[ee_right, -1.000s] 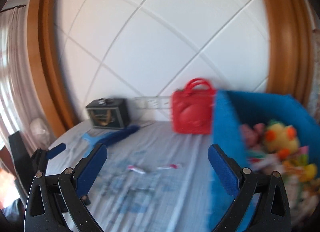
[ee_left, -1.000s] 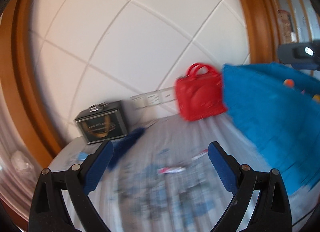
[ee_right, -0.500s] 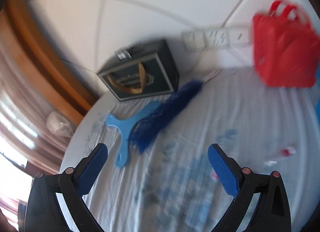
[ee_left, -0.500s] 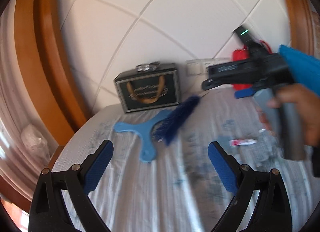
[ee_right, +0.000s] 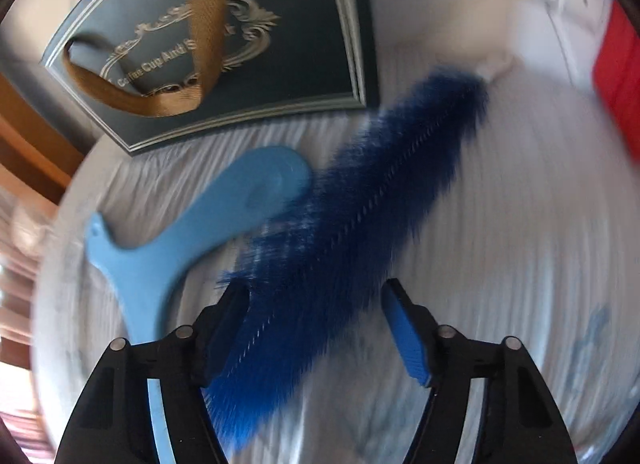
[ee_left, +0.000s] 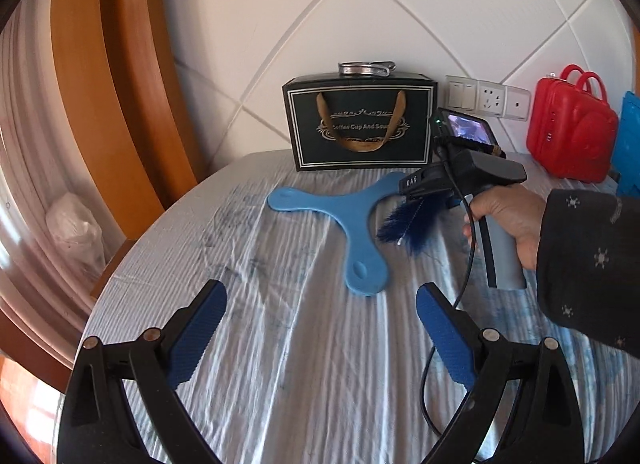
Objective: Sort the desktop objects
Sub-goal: 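Grasp the blue feather duster with right gripper while left grasps the pink ointment tube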
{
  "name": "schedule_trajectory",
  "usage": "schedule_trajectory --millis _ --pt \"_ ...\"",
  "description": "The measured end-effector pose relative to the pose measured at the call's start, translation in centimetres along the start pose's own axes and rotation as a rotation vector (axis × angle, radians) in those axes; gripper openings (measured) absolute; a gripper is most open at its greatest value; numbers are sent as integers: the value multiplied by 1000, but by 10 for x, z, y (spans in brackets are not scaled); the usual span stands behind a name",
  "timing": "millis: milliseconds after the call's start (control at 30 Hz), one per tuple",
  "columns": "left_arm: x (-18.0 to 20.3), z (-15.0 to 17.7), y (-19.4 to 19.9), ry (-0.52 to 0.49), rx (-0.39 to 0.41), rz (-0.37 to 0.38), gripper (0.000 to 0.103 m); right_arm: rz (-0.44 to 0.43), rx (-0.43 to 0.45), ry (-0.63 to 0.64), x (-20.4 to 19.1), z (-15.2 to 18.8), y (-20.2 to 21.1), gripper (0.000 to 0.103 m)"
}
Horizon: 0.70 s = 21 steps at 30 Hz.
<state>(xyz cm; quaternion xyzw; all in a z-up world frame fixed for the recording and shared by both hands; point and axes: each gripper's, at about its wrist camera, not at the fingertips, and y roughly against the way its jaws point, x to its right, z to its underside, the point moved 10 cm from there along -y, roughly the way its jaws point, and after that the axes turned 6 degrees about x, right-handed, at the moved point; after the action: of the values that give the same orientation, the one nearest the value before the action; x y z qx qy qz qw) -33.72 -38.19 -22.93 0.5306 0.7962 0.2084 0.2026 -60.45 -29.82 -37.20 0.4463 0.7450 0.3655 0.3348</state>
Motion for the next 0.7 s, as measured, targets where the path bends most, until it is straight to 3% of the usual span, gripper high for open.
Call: schedule_trajectory --millis 67,133,233,333,467,633,700 --pt "-2 1 -5 8 -5 2 97 20 31 73 -7 -1 -2 35" --pt "-1 2 -8 7 -10 10 97 -21 35 130 -13 1 -1 28" --pt "11 -2 -14 -19 -4 43 97 -158 13 103 2 2 13 23" --pt "40 -9 -22 -56 15 129 97 -267 -14 92 28 9 39 22" --pt "98 -17 -33 -161 40 308 97 -303 -26 147 70 22 90 20" --pt "203 -6 -44 -437 50 595 97 -274 -52 188 130 43 137 18" --pt "234 2 -49 -516 34 657 88 -250 -60 198 150 47 146 17"
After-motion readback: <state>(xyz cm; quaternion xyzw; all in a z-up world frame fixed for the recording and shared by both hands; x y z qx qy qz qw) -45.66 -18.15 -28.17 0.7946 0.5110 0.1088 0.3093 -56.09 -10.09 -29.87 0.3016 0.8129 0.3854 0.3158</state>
